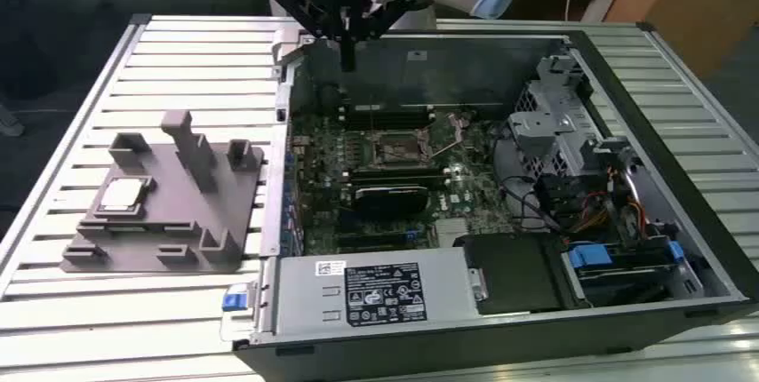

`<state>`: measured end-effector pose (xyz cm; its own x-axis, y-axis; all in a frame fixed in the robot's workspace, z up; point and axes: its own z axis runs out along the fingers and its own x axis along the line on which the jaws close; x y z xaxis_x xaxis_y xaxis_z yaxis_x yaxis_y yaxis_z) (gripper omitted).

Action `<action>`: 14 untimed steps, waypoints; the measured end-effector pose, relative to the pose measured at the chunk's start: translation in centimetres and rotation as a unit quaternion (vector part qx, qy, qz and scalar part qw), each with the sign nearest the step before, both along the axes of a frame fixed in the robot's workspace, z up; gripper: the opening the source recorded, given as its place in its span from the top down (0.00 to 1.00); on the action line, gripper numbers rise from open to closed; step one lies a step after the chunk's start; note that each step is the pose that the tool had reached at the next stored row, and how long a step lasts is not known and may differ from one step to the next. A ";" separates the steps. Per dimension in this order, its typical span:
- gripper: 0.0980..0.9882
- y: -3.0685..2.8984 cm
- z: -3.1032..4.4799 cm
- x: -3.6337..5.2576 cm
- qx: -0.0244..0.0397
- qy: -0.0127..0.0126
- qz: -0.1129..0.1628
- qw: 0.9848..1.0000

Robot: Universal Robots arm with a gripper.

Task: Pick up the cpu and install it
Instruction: 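Reach for the cpu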

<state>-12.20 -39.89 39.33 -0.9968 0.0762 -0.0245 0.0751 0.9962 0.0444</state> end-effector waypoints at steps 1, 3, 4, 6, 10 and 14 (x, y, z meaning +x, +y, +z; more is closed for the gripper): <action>0.99 0.00 0.00 0.00 0.000 0.000 0.000 1.000; 0.99 0.00 0.00 0.00 0.000 0.000 0.000 1.000; 0.99 0.00 0.00 0.00 0.000 0.000 0.000 1.000; 0.99 0.00 0.00 0.00 0.000 0.000 0.000 1.000; 0.99 0.00 0.00 -0.12 0.000 0.000 0.000 1.000; 0.99 0.00 0.00 -0.43 0.000 0.000 0.000 1.000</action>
